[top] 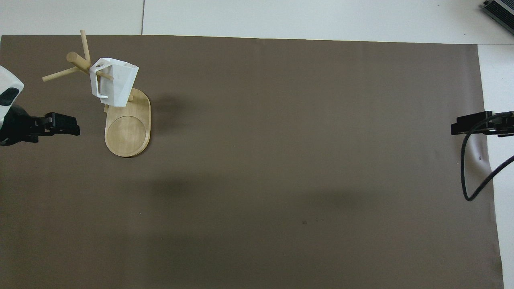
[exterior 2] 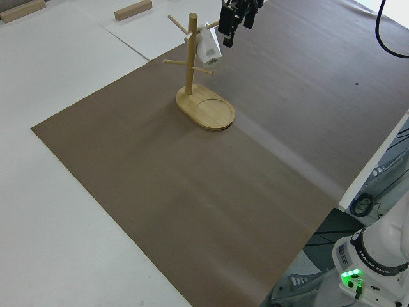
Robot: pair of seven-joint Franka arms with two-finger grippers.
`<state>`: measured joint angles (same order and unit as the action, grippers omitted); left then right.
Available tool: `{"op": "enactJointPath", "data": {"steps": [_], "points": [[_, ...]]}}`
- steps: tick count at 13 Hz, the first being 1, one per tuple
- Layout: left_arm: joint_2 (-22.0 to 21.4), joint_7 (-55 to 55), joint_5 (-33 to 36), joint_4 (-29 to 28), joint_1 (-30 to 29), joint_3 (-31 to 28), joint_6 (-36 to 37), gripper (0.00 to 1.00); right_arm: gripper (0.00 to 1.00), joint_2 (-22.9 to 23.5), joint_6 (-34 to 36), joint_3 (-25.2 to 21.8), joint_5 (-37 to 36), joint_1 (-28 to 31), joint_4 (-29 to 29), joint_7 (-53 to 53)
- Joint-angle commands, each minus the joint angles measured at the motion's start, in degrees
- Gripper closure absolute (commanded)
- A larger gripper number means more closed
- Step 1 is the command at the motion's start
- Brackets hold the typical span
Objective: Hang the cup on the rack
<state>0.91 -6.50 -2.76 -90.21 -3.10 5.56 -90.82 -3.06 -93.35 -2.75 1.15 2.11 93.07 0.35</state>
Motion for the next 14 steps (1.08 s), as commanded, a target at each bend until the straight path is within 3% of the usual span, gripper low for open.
{"op": "enactJointPath", "data": {"steps": [1,14], "points": [[1.6,0.6,1.6,2.9,0.7,0.2,3.2,0.0,0.0,-0.7,0.2,0.4,0.0,0.6,0.8,0.8],[-0.6,1.6,1.4,0.4,0.4,0.7,1.7,0.0,0.0,-0.7,0.2,0.4,0.0,0.5,0.8,0.8]]}}
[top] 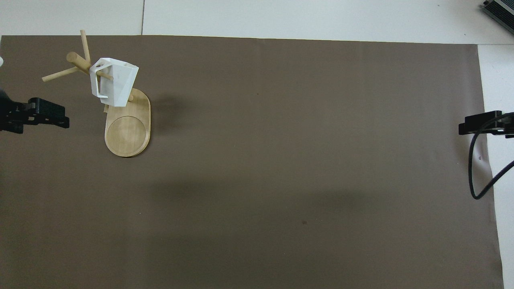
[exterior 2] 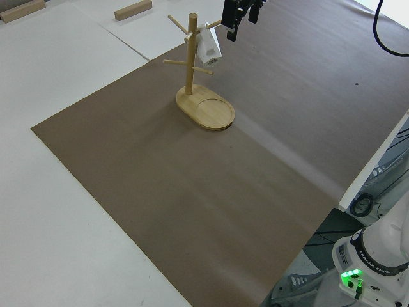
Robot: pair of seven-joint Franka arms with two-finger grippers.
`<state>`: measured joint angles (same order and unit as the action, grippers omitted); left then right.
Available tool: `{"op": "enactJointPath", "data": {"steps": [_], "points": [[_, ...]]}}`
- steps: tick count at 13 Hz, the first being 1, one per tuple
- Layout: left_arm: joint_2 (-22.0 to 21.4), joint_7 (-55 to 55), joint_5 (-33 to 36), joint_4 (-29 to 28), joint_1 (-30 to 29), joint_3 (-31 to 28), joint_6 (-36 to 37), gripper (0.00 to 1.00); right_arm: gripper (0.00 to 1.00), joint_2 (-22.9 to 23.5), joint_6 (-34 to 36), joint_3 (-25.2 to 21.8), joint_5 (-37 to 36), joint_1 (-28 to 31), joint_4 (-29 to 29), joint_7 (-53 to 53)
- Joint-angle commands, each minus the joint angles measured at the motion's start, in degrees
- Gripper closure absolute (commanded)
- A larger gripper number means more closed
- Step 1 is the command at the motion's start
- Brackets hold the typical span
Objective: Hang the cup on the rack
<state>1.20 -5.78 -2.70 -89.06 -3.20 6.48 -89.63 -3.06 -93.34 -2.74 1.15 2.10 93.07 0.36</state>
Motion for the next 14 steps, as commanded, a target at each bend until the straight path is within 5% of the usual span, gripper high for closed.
{"op": "enactJointPath", "data": {"steps": [1,14], "points": [[-1.0,0.9,1.3,-1.0,0.5,-0.2,0.4,0.0,0.0,-0.7,0.2,0.4,0.0,0.5,0.8,0.8],[-1.4,4.5,1.3,-1.6,0.2,-0.3,0.0,0.0,0.0,-0.7,0.2,0.4,0.0,0.5,0.8,0.8]]}}
